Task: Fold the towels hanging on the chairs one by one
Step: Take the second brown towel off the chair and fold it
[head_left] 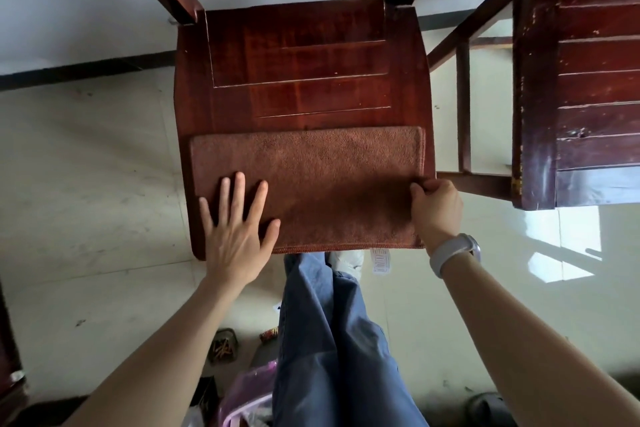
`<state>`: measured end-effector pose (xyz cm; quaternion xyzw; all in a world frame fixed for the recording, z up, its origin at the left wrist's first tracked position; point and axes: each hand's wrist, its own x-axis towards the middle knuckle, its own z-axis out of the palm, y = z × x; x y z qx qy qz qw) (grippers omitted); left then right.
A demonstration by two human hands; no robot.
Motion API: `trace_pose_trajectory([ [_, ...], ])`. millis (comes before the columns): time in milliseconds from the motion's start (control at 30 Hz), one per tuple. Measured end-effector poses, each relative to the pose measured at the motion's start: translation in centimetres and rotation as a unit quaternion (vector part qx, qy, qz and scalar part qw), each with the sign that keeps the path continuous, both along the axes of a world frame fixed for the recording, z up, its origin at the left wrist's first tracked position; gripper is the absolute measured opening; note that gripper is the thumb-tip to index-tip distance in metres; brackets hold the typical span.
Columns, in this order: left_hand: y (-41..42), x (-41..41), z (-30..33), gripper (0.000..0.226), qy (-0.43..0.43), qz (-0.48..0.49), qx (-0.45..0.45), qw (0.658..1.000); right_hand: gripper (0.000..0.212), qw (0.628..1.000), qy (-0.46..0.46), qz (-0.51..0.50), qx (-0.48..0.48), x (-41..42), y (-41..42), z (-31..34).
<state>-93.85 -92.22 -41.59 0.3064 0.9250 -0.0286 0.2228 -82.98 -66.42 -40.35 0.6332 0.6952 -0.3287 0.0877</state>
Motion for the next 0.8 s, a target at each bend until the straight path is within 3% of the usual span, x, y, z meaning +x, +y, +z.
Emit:
trace_pose_trajectory([
  [133,0.2,-0.4,0.4,0.065,-0.017,-0.001,-0.007,1.000,0.024,0.997,-0.057,0.037,-0.031,-0.8,0.1,0.0],
  [233,0.2,-0.6,0.6,0.066,-0.036,0.002,-0.010,0.999,0.011,0.998,-0.049,0.020,-0.043,-1.1,0.1,0.8],
  [300,0.2,-0.9,1.0,0.067,-0.059,0.004,0.002,0.998,0.010,0.998,-0.016,-0.002,-0.063,-1.2,0.1,1.9],
  [400,0.1,-1.6,1.6,0.064,-0.096,0.037,0.053,0.993,0.040,0.989,0.068,-0.016,-0.129,-1.8,0.1,4.7],
  [500,0.3,-2.2,3.1,0.048,-0.143,0.152,0.176,0.962,0.040,0.969,0.150,0.043,-0.191,-3.5,-1.2,8.0],
  [567,0.3,-2.6,4.3,0.032,-0.193,0.283,0.259,0.903,0.046,0.957,0.167,0.099,-0.215,-5.4,-2.9,9.5],
  [600,0.0,-2.8,5.0,0.027,-0.238,0.361,0.290,0.854,0.048,0.950,0.175,0.123,-0.226,-6.5,-4.0,9.9],
  [700,-1.2,-3.3,6.1,0.020,-0.369,0.550,0.362,0.656,0.048,0.929,0.191,0.191,-0.253,-9.9,-8.0,10.3],
  [800,-2.7,-3.2,5.8,0.031,-0.432,0.655,0.395,0.477,0.045,0.898,0.199,0.230,-0.318,-12.6,-11.6,10.0],
])
